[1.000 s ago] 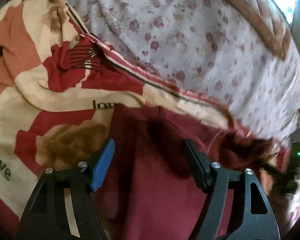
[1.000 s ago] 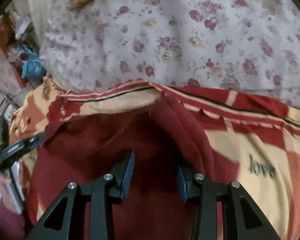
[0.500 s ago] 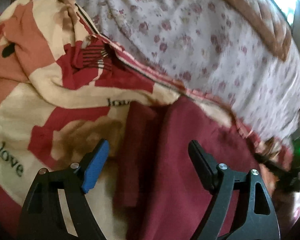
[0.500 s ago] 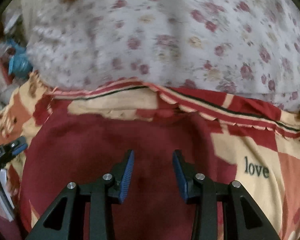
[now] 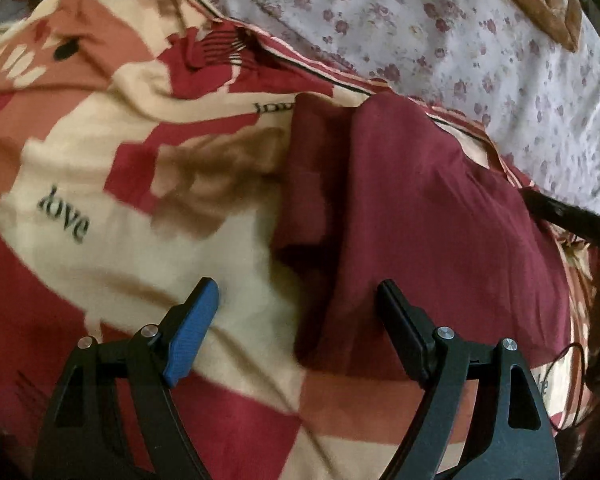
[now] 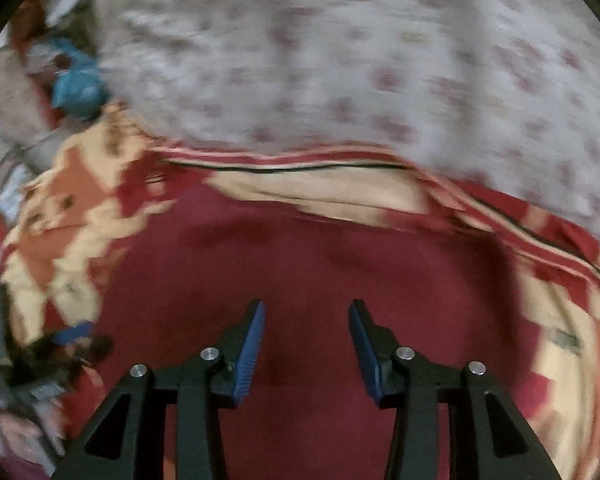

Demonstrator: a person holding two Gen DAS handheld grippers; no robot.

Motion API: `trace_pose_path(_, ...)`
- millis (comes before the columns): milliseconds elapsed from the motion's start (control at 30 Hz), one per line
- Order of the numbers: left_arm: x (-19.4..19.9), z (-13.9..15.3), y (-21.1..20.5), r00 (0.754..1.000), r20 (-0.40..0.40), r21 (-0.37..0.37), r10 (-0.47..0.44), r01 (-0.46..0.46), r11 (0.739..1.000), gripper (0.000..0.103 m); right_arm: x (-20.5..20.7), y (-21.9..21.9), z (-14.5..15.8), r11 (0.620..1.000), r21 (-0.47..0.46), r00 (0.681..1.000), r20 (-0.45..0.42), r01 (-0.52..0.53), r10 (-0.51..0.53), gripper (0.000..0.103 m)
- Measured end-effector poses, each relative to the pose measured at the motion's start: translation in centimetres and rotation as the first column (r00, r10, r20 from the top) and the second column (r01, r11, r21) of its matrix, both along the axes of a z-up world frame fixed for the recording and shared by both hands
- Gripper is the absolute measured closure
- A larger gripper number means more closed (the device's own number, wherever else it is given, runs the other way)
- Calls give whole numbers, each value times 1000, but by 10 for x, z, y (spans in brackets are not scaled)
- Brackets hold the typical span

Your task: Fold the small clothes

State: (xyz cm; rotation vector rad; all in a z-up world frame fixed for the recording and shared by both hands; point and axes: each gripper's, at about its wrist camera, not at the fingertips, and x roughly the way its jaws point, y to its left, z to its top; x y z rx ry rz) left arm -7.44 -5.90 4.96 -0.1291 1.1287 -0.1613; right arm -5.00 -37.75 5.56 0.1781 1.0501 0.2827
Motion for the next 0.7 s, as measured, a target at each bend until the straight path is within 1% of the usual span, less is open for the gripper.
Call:
trace_pose_path(67,-2,-2,5,1000,6,-20,6,-6,1000,22,14,37,-3,998,8,998,-2,-64,64,61)
trace_pose_path(133,1,-5,9,1000,8,-31,5,-5,1000,22,26,69,-9,993,-20,994,13,-113,113,61)
trace_pose_path(167,2,-7,9,1000,15,-30,3,-2,1000,21,36,90,-14,989,-40,990,21,-142,142,61)
trace_pose_path(233,5,-9,6,1000,23,-11,-11,11,1000,20,51,118,-24,982,-54,983,16,-183,184,61)
trace_pose_path(267,6,-10,5,999,28,3,-19,19,1000,20,62,131,-31,977,-81,980,11,-197,199,61)
trace_pose_path(333,9,-11,3,999,30,11,-24,24,1000,19,80,150,-46,969,-164,982,11,-186,190,61)
trace_pose_path(400,14,-13,6,1000,22,-5,-21,21,1000,17,98,158,-54,973,-173,987,31,-151,158,61)
trace_pose_path(433,16,-13,6,1000,21,-10,-18,18,1000,17,108,159,-60,974,-181,990,15,-135,140,61)
trace_pose_path(467,18,-14,7,1000,18,-15,-15,15,1000,17,117,158,-66,978,-169,993,-9,-120,120,61)
trace_pose_path(500,19,-15,7,1000,15,-17,-14,14,1000,17,122,157,-69,983,-152,994,-14,-105,104,60)
trace_pose_path(600,20,-15,6,1000,15,-15,-16,17,1000,17,127,154,-67,986,-136,995,-20,-100,98,60)
trace_pose_path(700,19,-15,5,1000,17,-6,-22,22,1000,17,121,145,-57,988,-126,996,-11,-90,89,60)
